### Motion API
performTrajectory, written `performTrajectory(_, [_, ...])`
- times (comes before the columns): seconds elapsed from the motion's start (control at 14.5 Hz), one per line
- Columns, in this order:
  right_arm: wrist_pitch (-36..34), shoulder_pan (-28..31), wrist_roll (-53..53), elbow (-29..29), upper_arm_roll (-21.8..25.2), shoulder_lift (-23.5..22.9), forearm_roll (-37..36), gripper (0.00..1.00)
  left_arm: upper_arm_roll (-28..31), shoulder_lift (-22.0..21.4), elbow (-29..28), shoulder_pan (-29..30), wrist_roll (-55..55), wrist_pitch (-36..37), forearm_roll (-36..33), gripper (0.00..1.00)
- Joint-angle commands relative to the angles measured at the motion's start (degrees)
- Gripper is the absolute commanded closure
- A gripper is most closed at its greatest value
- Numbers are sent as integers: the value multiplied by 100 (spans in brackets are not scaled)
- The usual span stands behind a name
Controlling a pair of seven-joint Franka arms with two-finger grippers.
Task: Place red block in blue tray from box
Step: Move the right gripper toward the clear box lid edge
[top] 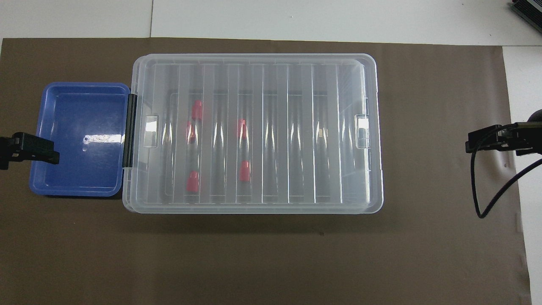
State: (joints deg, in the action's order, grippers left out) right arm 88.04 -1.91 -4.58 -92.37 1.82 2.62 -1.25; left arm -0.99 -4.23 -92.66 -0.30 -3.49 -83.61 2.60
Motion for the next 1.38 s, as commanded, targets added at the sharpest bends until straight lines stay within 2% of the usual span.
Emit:
performTrajectory(0.0, [-7, 24, 37, 44, -41, -25, 81, 0, -33, -104, -85, 83, 59, 2, 65, 0])
performTrajectory(0.34, [195, 6, 97, -61, -59, -8, 90, 0, -33, -104, -85, 83, 59, 2, 65, 0])
performTrajectory(0.55, [739, -20, 89, -281, -94, -33, 283, 0, -33, -104, -85, 83, 59, 2, 65, 0])
performTrajectory(0.76, [1880, -362, 37, -755, -147, -252, 301, 0, -33, -104, -85, 83, 59, 2, 65, 0])
performTrajectory(1.03, [2725, -925, -394, -826, -155, -841, 380, 0, -33, -104, -85, 83, 59, 2, 65, 0])
performTrajectory(1.31, [3621, -1005, -351, -1537, -155, -922, 380, 0, -33, -104, -85, 83, 59, 2, 65, 0])
